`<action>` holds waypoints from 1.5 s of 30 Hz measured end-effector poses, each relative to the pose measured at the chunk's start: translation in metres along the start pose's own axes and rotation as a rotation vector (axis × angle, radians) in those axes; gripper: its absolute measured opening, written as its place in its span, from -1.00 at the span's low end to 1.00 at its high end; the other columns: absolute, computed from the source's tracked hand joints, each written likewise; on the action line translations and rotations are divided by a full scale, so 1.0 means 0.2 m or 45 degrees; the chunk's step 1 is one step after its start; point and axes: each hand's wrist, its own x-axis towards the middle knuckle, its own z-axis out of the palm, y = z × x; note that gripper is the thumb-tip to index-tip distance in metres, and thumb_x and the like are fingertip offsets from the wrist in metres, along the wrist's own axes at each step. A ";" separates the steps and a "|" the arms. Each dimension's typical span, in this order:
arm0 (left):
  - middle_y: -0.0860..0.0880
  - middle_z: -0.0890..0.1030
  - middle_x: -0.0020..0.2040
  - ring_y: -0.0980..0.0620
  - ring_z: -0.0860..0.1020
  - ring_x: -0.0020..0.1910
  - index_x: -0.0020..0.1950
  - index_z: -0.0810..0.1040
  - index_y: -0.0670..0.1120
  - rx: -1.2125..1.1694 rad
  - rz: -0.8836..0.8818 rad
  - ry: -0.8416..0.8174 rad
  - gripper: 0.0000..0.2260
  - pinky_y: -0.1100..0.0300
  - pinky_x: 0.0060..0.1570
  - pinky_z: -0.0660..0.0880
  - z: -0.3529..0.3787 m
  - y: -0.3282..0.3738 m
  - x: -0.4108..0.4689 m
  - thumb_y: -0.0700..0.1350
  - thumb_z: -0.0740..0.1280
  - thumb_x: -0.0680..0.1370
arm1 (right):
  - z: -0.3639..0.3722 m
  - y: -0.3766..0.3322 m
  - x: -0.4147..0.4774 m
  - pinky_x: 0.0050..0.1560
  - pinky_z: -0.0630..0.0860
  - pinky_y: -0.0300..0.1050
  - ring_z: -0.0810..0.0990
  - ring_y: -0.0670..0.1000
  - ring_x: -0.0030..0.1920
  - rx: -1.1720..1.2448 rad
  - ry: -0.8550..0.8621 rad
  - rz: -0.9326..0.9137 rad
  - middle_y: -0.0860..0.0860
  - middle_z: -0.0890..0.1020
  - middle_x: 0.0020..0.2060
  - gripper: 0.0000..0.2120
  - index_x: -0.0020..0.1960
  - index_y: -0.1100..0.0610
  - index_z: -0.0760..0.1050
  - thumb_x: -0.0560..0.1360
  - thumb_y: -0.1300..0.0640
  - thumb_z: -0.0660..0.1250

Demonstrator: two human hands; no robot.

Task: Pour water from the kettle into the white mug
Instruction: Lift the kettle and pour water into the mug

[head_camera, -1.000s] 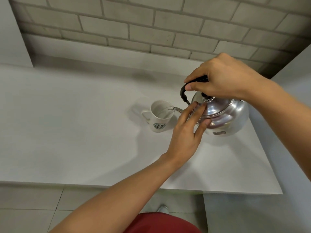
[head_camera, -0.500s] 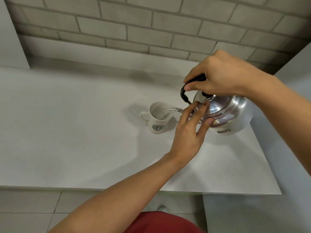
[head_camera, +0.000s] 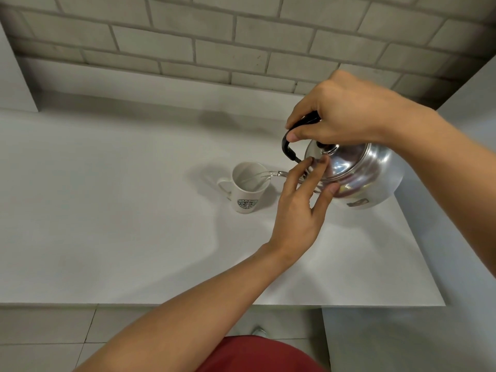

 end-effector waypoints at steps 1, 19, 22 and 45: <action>0.05 0.35 0.52 0.05 0.39 0.54 0.55 0.41 0.14 0.000 -0.003 0.003 -0.58 -0.10 0.36 0.54 0.00 0.00 0.00 0.01 0.35 0.68 | 0.00 0.00 0.00 -0.15 0.62 0.10 0.56 -0.01 -0.14 -0.006 -0.005 -0.005 -0.14 0.68 -0.24 -0.76 0.10 -0.13 0.72 0.52 -0.21 0.44; 0.10 0.36 0.49 0.20 0.38 0.50 0.54 0.42 0.16 -0.087 -0.007 0.067 -0.56 -0.05 0.31 0.58 0.02 0.01 0.03 0.00 0.38 0.66 | -0.02 0.00 0.06 -0.09 0.64 0.13 0.53 -0.02 -0.11 -0.066 -0.022 -0.047 -0.09 0.73 -0.14 -0.75 0.10 -0.11 0.73 0.52 -0.19 0.45; 0.10 0.35 0.50 0.19 0.37 0.51 0.54 0.42 0.16 -0.108 -0.011 0.075 -0.56 -0.06 0.31 0.58 0.02 0.01 0.03 0.00 0.38 0.66 | -0.02 0.00 0.07 -0.12 0.63 0.10 0.53 -0.03 -0.11 -0.089 -0.019 -0.071 -0.10 0.74 -0.12 -0.76 0.10 -0.12 0.73 0.52 -0.19 0.45; 0.08 0.37 0.49 0.22 0.37 0.51 0.51 0.44 0.21 -0.183 -0.034 0.111 -0.56 0.01 0.30 0.60 0.01 0.01 0.05 0.01 0.40 0.65 | -0.01 0.01 0.14 -0.36 0.36 -0.17 0.62 0.02 -0.17 -0.102 -0.038 -0.122 -0.20 0.59 -0.31 -0.79 0.04 -0.14 0.73 0.50 -0.21 0.46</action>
